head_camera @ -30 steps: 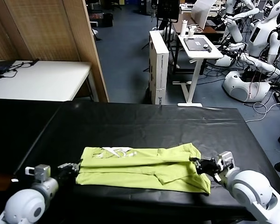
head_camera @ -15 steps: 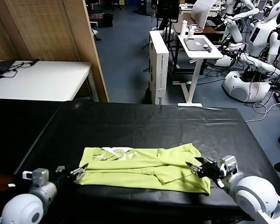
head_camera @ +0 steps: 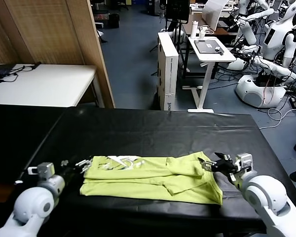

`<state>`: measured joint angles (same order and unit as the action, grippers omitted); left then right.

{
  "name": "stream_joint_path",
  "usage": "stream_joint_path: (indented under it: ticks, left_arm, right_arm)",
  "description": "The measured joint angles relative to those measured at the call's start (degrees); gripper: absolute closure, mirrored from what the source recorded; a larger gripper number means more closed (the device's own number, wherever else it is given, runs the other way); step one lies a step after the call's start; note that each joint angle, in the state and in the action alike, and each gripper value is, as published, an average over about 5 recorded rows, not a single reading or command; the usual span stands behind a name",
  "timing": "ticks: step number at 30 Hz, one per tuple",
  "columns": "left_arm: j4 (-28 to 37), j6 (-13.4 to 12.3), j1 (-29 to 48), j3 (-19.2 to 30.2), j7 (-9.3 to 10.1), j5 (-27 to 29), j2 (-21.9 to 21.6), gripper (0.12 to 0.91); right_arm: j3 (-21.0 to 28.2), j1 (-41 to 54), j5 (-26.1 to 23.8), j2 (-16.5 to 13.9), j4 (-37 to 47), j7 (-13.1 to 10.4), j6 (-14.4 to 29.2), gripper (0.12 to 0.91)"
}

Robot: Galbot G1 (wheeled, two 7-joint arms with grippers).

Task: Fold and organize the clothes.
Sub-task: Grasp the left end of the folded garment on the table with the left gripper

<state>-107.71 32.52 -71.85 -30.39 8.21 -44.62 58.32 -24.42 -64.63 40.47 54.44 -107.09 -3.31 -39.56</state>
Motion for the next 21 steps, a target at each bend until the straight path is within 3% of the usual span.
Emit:
stream_joint_path:
  ticks: [4, 14, 17, 21]
  left_arm:
    - [1.5, 0.0, 0.9, 0.6, 0.00, -0.2, 0.5, 0.123]
    - [2.4, 0.1, 0.8, 1.1, -0.11, 0.0, 0.8, 0.156]
    - [1.8, 0.3, 0.3, 1.1, -0.18, 0.0, 0.8, 0.249]
    - [0.9, 0.5, -0.2, 1.1, -0.19, -0.1, 0.9, 0.482]
  right_arm:
    - [0.9, 1.6, -0.2, 1.2, 2.1, 0.0, 0.2, 0.121]
    - [1.7, 2.0, -0.8, 2.2, 3.6, 0.2, 0.2, 0.352]
    - [1.8, 2.0, -0.9, 2.4, 3.7, 0.3, 0.2, 0.428]
    - [1.7, 1.9, -1.1, 2.6, 3.9, 0.3, 0.3, 0.518]
